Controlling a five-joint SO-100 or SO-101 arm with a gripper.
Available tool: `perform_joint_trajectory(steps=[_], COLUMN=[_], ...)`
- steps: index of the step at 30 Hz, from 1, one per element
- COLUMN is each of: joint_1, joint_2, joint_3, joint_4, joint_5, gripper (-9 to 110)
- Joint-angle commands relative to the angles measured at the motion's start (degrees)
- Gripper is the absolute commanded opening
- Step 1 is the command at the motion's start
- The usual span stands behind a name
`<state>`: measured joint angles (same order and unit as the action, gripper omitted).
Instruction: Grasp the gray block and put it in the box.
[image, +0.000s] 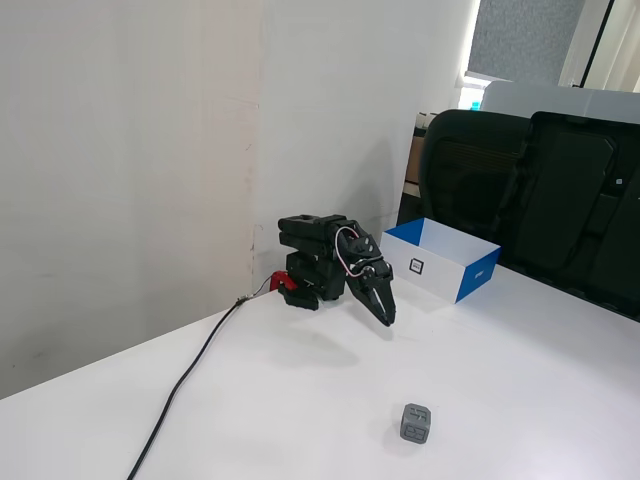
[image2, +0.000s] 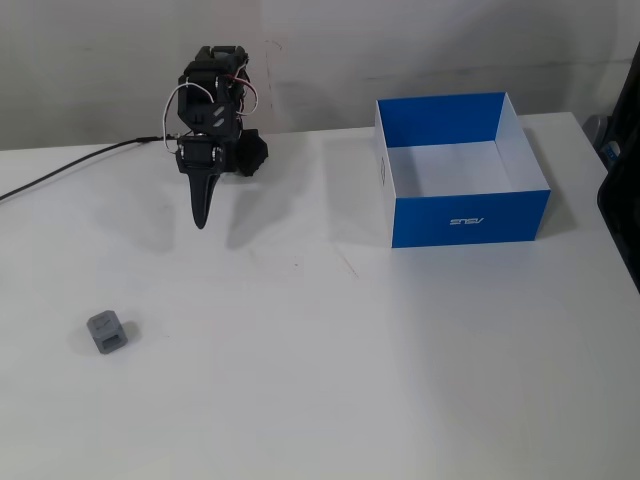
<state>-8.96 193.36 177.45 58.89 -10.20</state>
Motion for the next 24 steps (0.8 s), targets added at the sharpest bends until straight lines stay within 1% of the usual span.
perform_joint_trajectory(steps=[1,15,24], joint_1=[-0.18,-0.44,0.35], joint_2=[1.14,1.14,1.05], joint_3=[3.52,3.34,-3.25], joint_4=[0.18,0.0,2.9], joint_5=[-0.18,0.26,0.62], gripper=[0,0,0])
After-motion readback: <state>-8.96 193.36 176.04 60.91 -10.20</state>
